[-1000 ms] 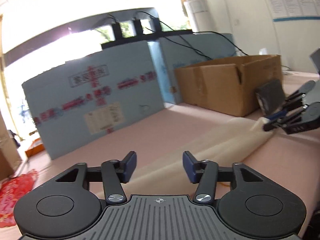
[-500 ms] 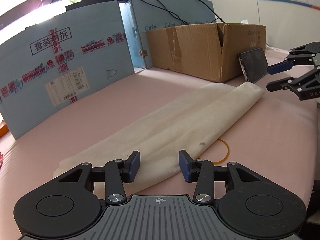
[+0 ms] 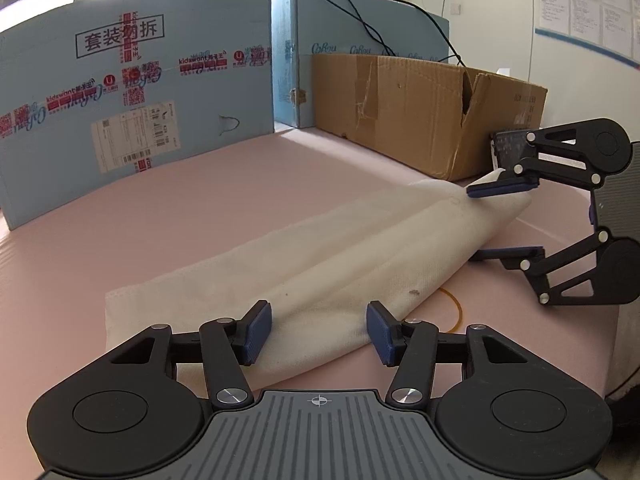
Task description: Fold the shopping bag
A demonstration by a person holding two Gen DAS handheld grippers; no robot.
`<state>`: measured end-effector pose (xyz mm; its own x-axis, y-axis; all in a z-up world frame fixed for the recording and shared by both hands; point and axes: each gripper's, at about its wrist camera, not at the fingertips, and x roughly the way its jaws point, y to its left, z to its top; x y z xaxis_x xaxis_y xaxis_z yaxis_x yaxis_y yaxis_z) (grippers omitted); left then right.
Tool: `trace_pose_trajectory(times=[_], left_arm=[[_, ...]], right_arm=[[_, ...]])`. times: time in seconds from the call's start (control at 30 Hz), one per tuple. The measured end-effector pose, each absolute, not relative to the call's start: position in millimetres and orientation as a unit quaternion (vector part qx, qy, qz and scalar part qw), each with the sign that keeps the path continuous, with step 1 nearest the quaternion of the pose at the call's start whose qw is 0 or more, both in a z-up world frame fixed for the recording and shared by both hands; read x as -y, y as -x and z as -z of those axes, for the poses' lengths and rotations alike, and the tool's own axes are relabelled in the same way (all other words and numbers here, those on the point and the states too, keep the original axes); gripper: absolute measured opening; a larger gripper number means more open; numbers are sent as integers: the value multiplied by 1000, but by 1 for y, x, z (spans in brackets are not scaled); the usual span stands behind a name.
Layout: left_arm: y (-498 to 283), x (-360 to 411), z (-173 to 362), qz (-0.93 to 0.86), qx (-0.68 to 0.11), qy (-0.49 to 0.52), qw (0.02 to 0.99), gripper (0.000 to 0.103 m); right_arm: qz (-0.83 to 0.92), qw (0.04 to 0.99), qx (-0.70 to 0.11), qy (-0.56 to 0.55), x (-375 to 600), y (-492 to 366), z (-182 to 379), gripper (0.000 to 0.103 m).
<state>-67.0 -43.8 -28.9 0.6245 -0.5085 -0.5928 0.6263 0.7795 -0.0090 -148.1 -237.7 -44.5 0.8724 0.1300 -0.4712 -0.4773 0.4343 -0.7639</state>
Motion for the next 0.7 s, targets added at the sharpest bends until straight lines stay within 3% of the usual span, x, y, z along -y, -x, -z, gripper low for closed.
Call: trace_pose_trajectory(times=[0.2, 0.3, 0.6, 0.67, 0.7], left_arm=[[76, 43, 18, 342, -252, -134, 895, 53], [80, 46, 10, 357, -223, -171, 891, 61], [81, 52, 12, 439, -248, -266, 821, 63], [74, 44, 12, 452, -270, -252, 812, 55], [68, 40, 11, 459, -283, -236, 808, 45]], right_arm=[[-228, 772, -143, 576, 216, 142, 56, 18], [-253, 766, -133, 576, 218, 139, 55, 13], [-375, 799, -155, 443, 229, 143, 13, 7], [-394, 815, -191, 380, 240, 133, 2, 7], [-402, 821, -209, 348, 245, 127, -3, 7]])
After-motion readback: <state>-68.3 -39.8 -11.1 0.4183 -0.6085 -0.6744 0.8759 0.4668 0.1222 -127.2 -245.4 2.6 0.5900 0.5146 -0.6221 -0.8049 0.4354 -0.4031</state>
